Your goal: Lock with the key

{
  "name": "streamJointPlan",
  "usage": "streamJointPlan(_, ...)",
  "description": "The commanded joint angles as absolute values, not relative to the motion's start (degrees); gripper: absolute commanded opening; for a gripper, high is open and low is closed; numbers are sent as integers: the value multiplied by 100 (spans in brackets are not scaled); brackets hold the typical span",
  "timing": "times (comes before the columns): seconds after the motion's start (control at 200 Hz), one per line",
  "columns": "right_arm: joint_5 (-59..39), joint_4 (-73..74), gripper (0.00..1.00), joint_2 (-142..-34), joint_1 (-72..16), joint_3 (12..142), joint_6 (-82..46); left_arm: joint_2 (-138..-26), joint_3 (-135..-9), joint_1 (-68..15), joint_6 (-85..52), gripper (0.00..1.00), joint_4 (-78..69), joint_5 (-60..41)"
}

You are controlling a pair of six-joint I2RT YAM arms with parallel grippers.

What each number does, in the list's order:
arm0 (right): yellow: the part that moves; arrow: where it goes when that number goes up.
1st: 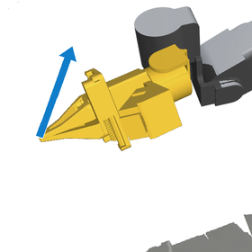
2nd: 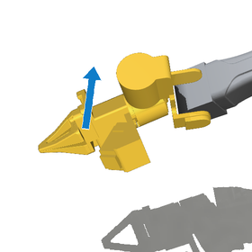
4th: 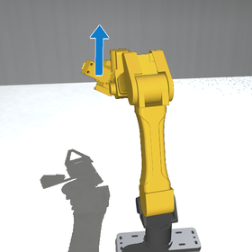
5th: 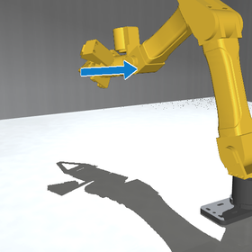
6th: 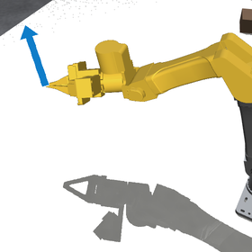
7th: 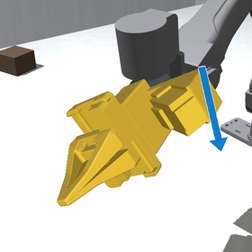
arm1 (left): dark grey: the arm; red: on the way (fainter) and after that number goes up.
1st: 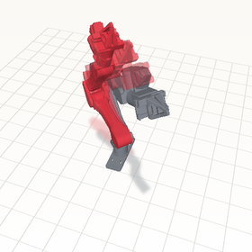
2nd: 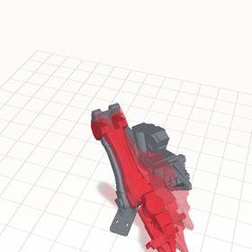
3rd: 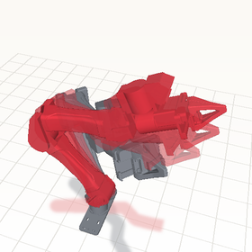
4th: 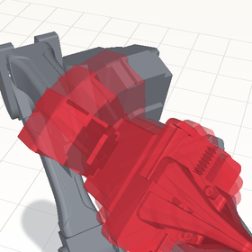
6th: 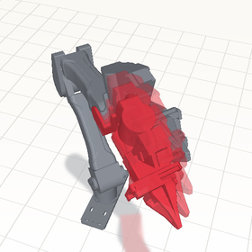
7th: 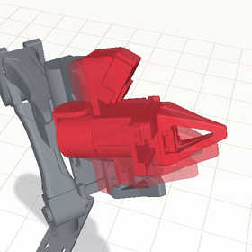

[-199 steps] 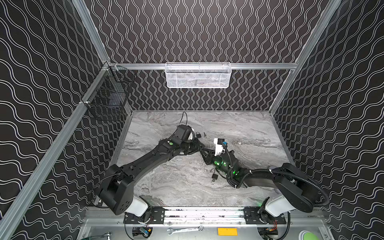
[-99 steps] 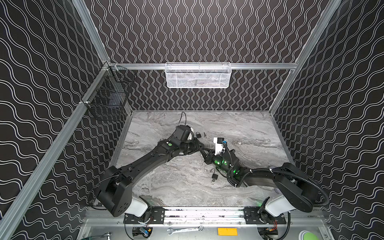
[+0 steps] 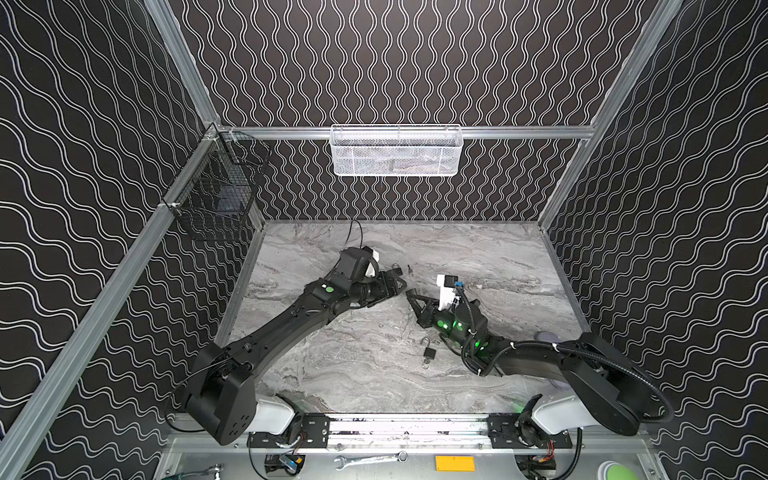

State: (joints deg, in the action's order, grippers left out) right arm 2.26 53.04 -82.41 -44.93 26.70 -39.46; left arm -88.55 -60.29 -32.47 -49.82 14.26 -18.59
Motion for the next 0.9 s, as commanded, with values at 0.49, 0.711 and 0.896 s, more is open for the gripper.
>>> streamJointPlan(0.49, -672, 2251, 0, -6131, -3736, 2684, -3218, -8205, -5706, -2913, -3274, 98, 1861, -1014)
streamJointPlan(0.711, -1330, 1664, 0, -5995, -3551, 3002, -3021, -7677, -5469, -2953, -2144, 99, 1569, -819)
streamJointPlan(0.896, -2231, 1633, 0, -6287, -3546, 3278, -2839, -7612, -5056, -2948, -2465, 98, 847, -1224)
